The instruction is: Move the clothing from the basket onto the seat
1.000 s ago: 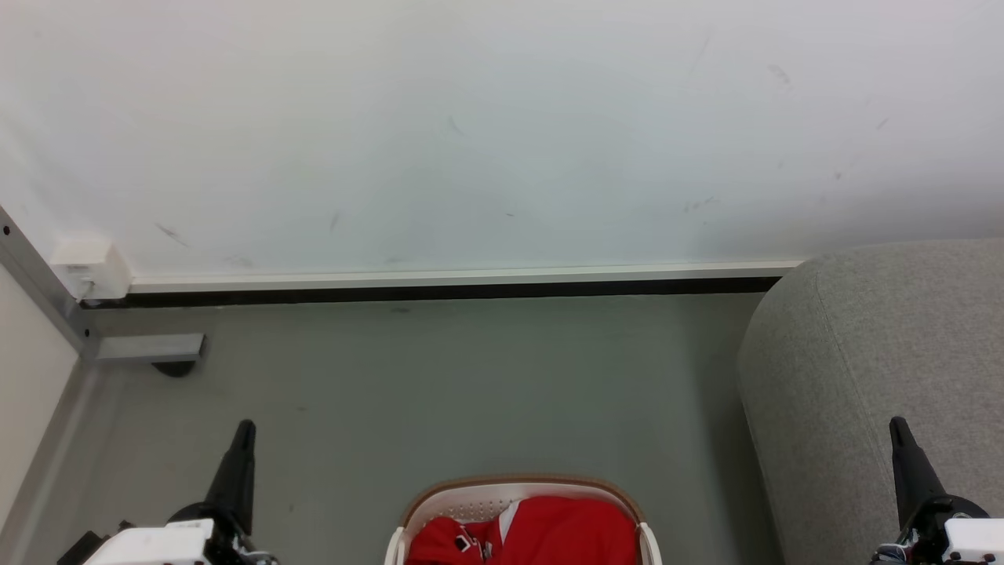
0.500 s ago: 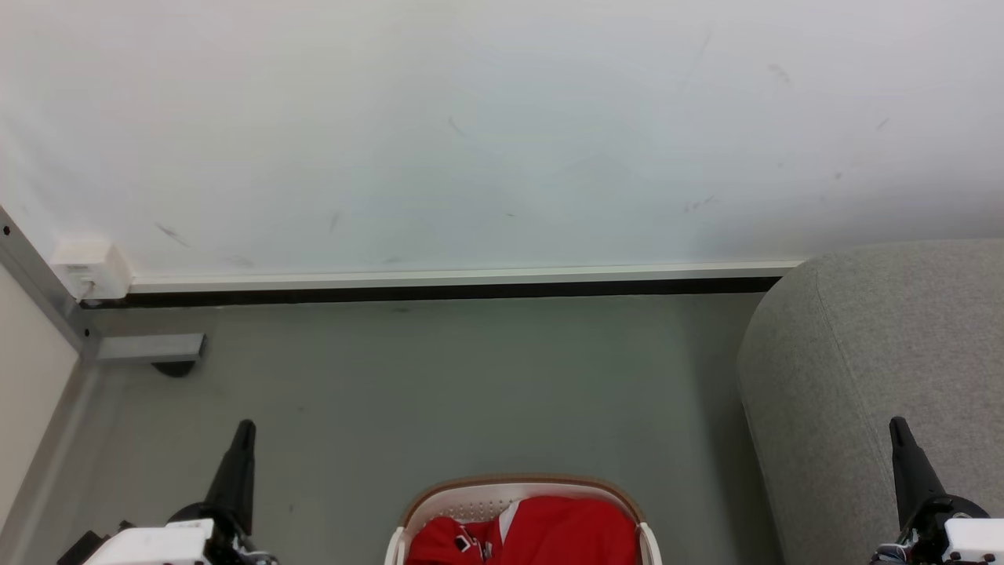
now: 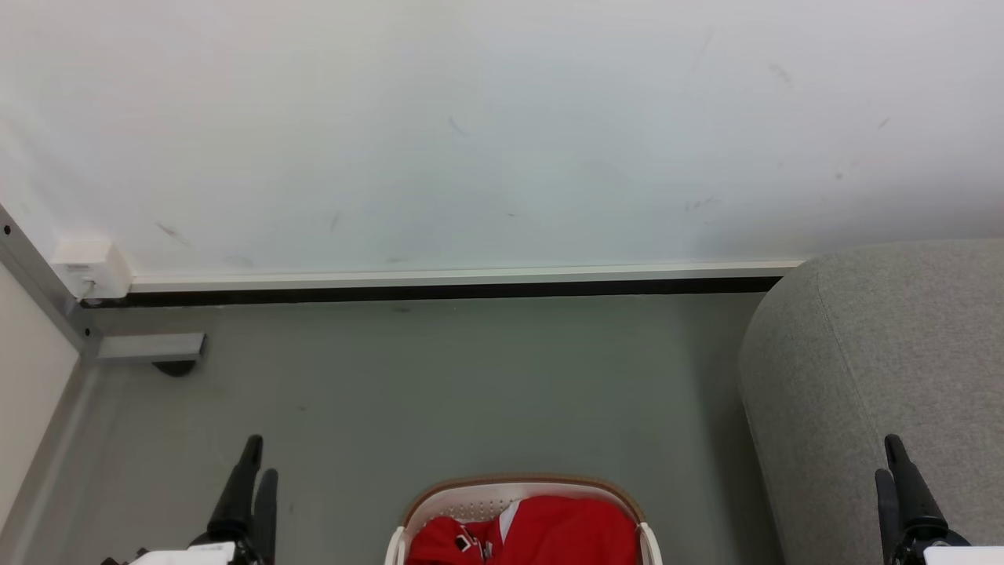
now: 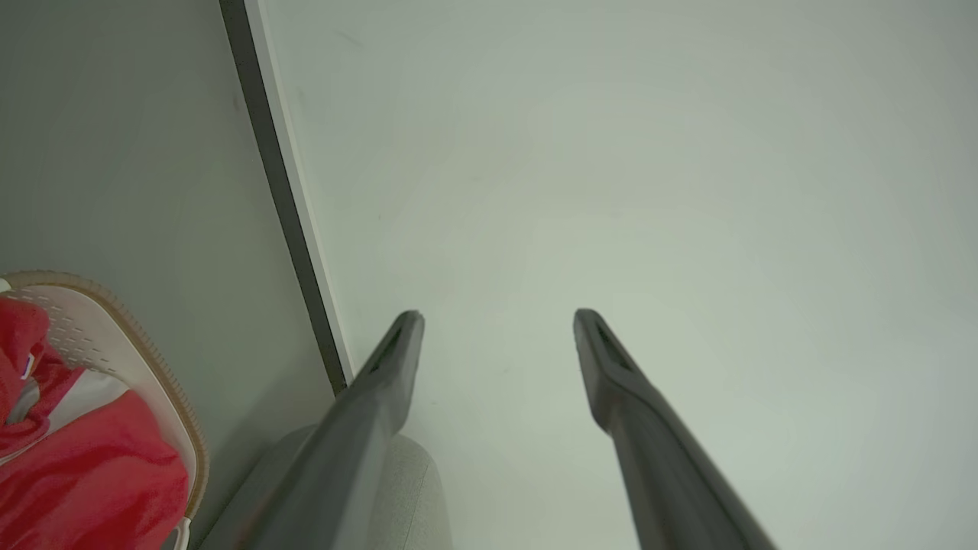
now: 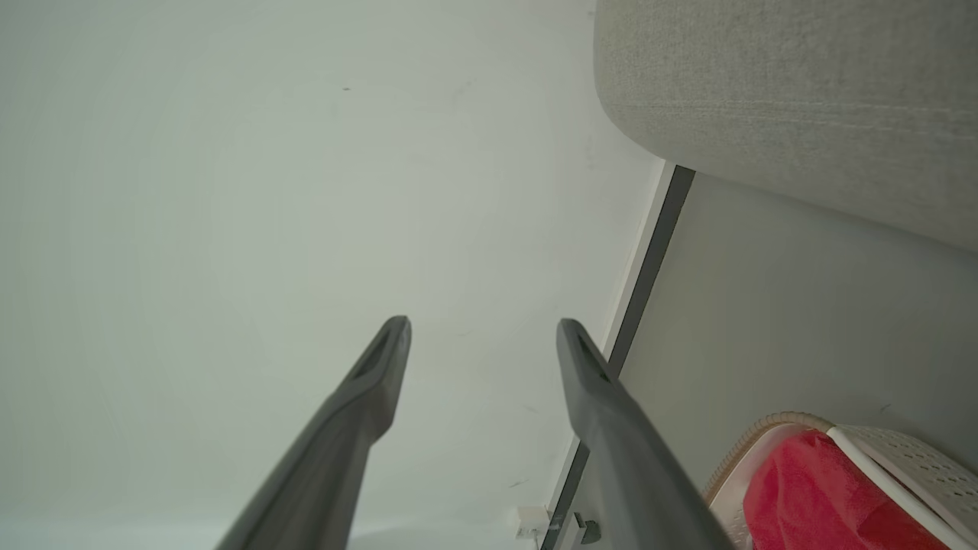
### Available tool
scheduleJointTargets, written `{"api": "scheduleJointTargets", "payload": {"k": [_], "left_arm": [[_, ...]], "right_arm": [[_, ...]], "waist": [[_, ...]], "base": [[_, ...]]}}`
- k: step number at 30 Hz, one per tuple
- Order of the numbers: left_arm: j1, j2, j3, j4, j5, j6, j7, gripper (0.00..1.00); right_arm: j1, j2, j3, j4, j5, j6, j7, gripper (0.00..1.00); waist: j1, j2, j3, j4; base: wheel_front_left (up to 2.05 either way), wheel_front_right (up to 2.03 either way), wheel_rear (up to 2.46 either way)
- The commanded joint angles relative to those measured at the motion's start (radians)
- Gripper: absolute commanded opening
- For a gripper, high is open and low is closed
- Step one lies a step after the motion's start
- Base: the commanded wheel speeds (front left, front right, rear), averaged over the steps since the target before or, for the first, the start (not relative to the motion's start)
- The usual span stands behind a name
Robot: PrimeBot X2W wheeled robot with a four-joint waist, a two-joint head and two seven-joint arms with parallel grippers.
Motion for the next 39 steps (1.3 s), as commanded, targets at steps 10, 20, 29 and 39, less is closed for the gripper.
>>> {"api": "scheduleJointTargets", "payload": {"k": [10, 20, 29, 39], "left_arm": [[-0.021, 0.006, -0.033, -0.027, 0.148, 0.005, -0.058, 1.0], [-0.023, 0.007, -0.057, -0.057, 0.383, 0.026, -0.099, 1.0], [-0.016, 0.008, -0.065, -0.078, 0.582, 0.036, -0.134, 1.0], [-0.007, 0.009, -0.074, -0.092, 0.769, 0.033, -0.167, 1.0]], "right_arm": [[0.003, -0.016, 0.014, -0.063, -0.236, 0.0, -0.055, 1.0], [0.018, -0.024, 0.03, -0.106, -0.5, -0.001, -0.097, 1.0], [0.028, -0.034, 0.048, -0.116, -0.723, -0.001, -0.131, 1.0], [0.035, -0.042, 0.055, -0.116, -0.897, -0.001, -0.165, 1.0]], "waist": [[0.0, 0.0, 0.003, 0.001], [0.0, 0.0, 0.005, -0.001], [0.0, 0.0, 0.004, -0.007], [0.0, 0.0, 0.004, -0.009]], "base": [[0.0, 0.0, 0.0], [0.0, 0.0, 0.0], [0.0, 0.0, 0.0], [0.0, 0.0, 0.0]]}}
